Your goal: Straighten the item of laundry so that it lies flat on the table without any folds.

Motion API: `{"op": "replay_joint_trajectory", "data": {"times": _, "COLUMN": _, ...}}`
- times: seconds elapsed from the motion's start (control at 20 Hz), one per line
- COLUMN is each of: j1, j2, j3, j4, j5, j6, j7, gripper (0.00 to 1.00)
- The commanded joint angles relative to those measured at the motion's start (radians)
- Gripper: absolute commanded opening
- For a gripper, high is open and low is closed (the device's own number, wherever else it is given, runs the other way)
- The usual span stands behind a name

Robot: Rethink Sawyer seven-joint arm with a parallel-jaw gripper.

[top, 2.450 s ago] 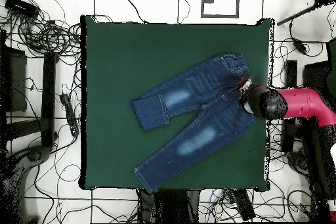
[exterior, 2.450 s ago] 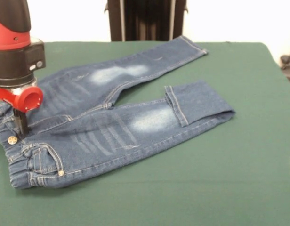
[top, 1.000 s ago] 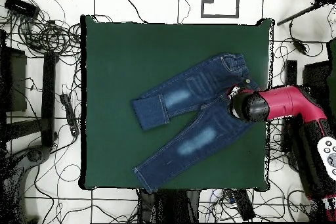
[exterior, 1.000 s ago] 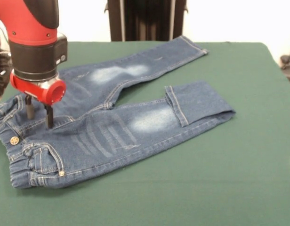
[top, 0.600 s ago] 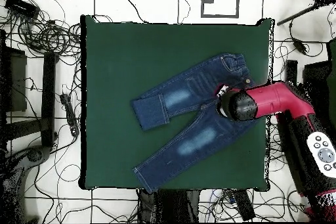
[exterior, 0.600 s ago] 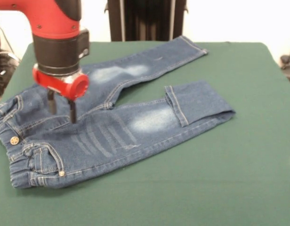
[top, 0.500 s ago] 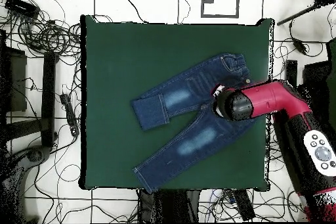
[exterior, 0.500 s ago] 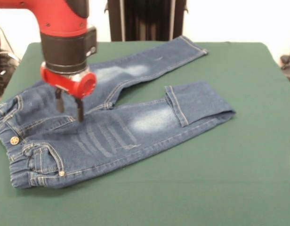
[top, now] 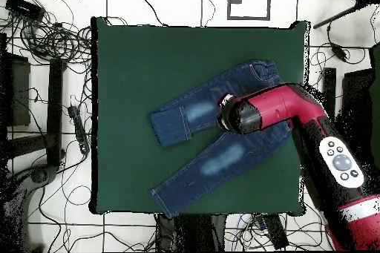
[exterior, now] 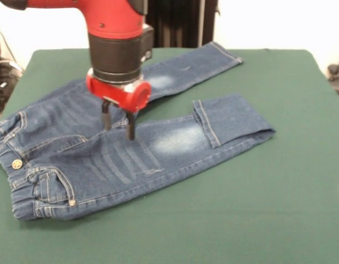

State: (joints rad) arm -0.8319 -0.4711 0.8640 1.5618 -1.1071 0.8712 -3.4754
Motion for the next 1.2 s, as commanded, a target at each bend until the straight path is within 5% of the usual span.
{"op": "replay_joint_trajectory", "data": {"times": 0.05, "j1": 0.095, "j2": 0.067, "j3": -0.070, "j4": 0.046, "j5": 0.003, "j6": -0.019, "j7": 0.377, "gripper": 1.00}}
{"op": "replay_joint_trajectory", "data": {"times": 0.75, "j1": 0.210, "j2": 0.082, "j3": -0.092, "j4": 0.029, "j5": 0.008, "j6": -0.019, "j7": 0.548, "gripper": 1.00}}
{"op": "replay_joint_trajectory", "data": {"times": 1.2, "j1": 0.282, "j2": 0.174, "j3": -0.135, "j4": -0.001, "j5": -0.064, "j6": -0.091, "j7": 0.605, "gripper": 1.00}}
